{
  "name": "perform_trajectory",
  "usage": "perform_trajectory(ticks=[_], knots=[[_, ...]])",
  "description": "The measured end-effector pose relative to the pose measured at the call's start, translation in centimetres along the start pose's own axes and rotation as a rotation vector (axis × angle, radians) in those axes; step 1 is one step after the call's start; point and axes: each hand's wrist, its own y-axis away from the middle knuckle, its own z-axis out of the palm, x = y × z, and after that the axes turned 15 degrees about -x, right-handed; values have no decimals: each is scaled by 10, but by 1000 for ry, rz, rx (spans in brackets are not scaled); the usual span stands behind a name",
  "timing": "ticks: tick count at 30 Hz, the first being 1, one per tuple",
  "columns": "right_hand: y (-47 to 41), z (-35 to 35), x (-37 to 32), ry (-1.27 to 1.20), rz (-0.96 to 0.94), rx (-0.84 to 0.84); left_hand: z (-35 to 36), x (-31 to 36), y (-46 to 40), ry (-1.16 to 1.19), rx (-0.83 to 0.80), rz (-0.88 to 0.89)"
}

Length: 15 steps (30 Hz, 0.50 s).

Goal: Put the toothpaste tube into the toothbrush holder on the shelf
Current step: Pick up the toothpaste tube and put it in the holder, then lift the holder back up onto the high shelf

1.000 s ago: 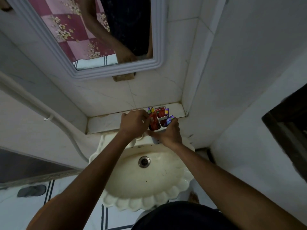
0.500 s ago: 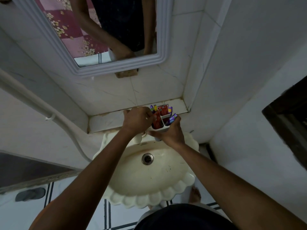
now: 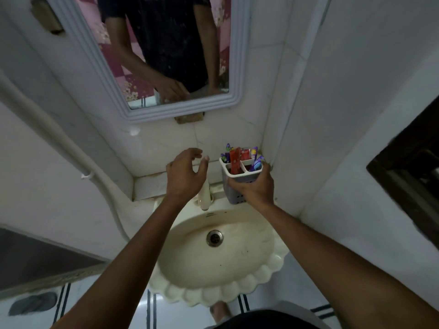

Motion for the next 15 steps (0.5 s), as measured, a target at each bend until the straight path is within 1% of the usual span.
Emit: perform_trajectory(ticks=[6, 15], knots=[[-12, -51, -72, -26, -209, 46, -42, 55, -9, -33, 99, 35], [-1, -155, -221, -43, -555, 133, -129, 165, -33, -66, 348, 220]])
